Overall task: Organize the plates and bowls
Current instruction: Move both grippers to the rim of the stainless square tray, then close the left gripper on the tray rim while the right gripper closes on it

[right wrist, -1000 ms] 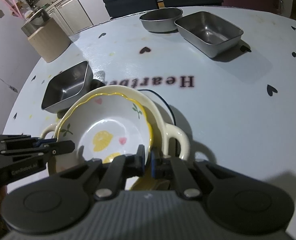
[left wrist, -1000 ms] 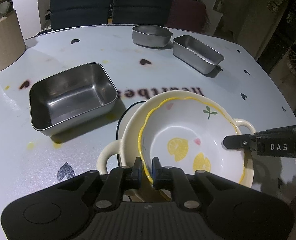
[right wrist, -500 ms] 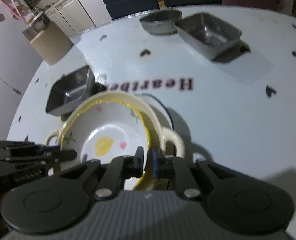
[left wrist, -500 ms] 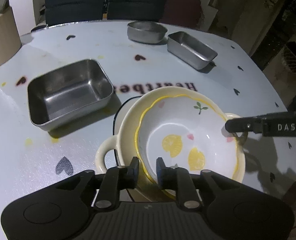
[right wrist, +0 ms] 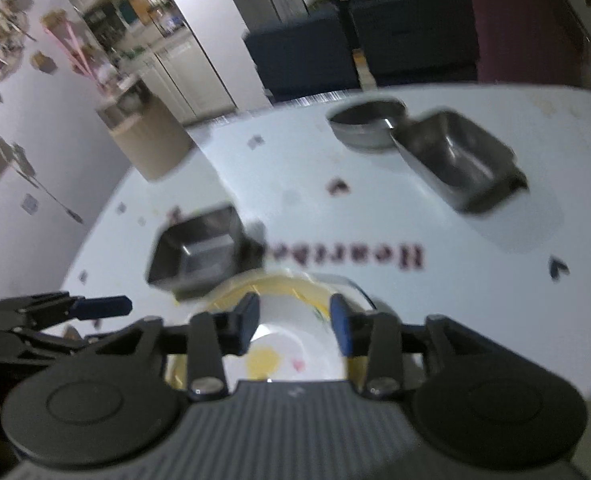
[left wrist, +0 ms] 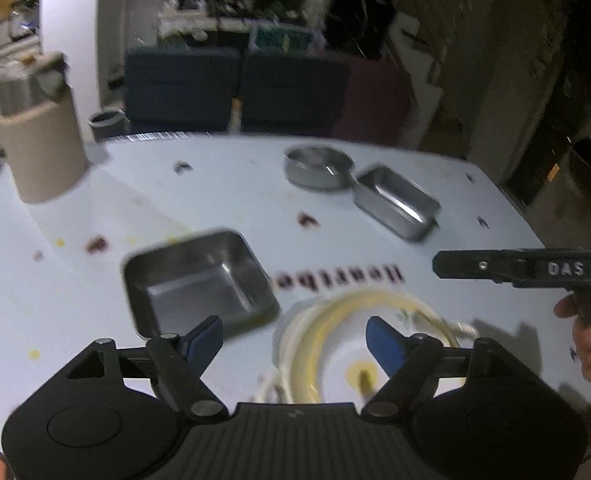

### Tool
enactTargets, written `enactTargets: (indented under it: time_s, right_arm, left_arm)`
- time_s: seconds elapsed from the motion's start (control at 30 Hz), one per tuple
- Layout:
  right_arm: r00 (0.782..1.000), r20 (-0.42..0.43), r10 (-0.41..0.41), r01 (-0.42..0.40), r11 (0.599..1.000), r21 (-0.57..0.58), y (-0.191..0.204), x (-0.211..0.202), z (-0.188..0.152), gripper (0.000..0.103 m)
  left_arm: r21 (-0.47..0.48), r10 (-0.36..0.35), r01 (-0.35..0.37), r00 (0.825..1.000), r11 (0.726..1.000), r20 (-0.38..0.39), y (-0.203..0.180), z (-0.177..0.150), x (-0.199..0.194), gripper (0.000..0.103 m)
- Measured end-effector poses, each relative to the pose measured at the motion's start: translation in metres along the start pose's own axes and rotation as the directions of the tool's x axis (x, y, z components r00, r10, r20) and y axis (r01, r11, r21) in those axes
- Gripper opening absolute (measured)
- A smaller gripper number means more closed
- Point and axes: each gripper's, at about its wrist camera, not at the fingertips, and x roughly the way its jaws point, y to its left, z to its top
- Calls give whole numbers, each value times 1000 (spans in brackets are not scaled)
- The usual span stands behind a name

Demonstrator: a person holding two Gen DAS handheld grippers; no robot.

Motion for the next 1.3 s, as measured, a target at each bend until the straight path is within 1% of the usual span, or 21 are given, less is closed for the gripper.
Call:
enactTargets:
  time_s: [0.07,0.1,0.17,0.23,0.27,0.3,0.4,0.47,0.6,0.67,0.7,0.73,0.8,0.83,0.87,0.9,0.93,1.03,1.13,1.2,1.3]
  right_arm:
    - [999,45,22,-21,1000,-18,6,1,7,60]
    - [997,74,33,-31,999,-32,10,2,11,65]
    - [991,121,52,-45,997,-57,15,6,19,75]
    - [987,148,69,-59,996,-68,20,14,27,93]
    - [984,157,79,-69,995,-69,23,18,31,97]
    - [983,163,86,-76,995,-68,25,23,35,103]
    - [981,181,71,-61,996,-60,31,40,47,103]
    - [982,173,71,-61,996,-61,34,53,53,103]
    - [991,128,38,-34,999,-30,35,79,59,103]
    - [996,90,28,-28,1000,-4,34,95,61,96]
    - [997,72,30,-30,1000,6,35,102,62,86]
    - [998,52,27,-27,1000,15,36,108,62,76]
    - [1000,19,25,-25,999,24,41,121,65,66]
    - [1000,7,27,-27,999,17,43,127,66,59]
    - [999,-6,33,-33,999,-4,47,132,67,55]
    - [999,-19,30,-30,999,-26,51,137,68,48]
    - [999,-32,23,-24,999,-41,55,140,68,44]
    - [997,-80,9,-14,998,-61,64,156,66,37]
    - [991,-128,-24,13,996,-84,70,166,59,37]
    - [989,-141,-42,28,995,-100,71,169,55,37]
    - [988,-147,-52,36,994,-106,70,173,55,34]
  left_arm:
    - [-24,29,-28,999,999,33,10,6,-1,88]
    - [-34,41,-40,998,999,42,14,8,-1,92]
    - [-57,70,-67,996,996,59,25,12,0,94]
    - [-84,107,-101,992,991,67,38,15,3,97]
    - [-99,126,-119,990,988,68,45,16,5,97]
    - [-115,141,-133,988,984,66,52,18,8,98]
    - [-170,183,-175,982,970,36,73,21,18,98]
    - [-193,208,-199,978,961,24,86,22,22,98]
    - [-244,206,-203,978,948,-14,111,20,30,97]
    - [-273,183,-183,983,944,-28,120,17,33,93]
    - [-286,163,-166,986,944,-31,124,17,35,85]
    - [-295,149,-153,988,943,-37,126,17,38,81]
    - [-314,134,-144,990,939,-55,130,16,43,68]
    - [-318,131,-145,989,937,-63,132,15,45,65]
    - [-320,130,-145,989,936,-70,133,15,46,58]
    - [-322,127,-145,989,936,-78,134,15,49,53]
    - [-324,122,-143,989,935,-84,136,14,51,52]
    - [-332,110,-137,989,933,-100,141,11,59,46]
    - [-337,109,-145,986,930,-125,147,8,68,37]
    - [-343,97,-139,986,929,-135,149,5,72,30]
    - [-351,64,-111,988,930,-143,150,4,77,26]
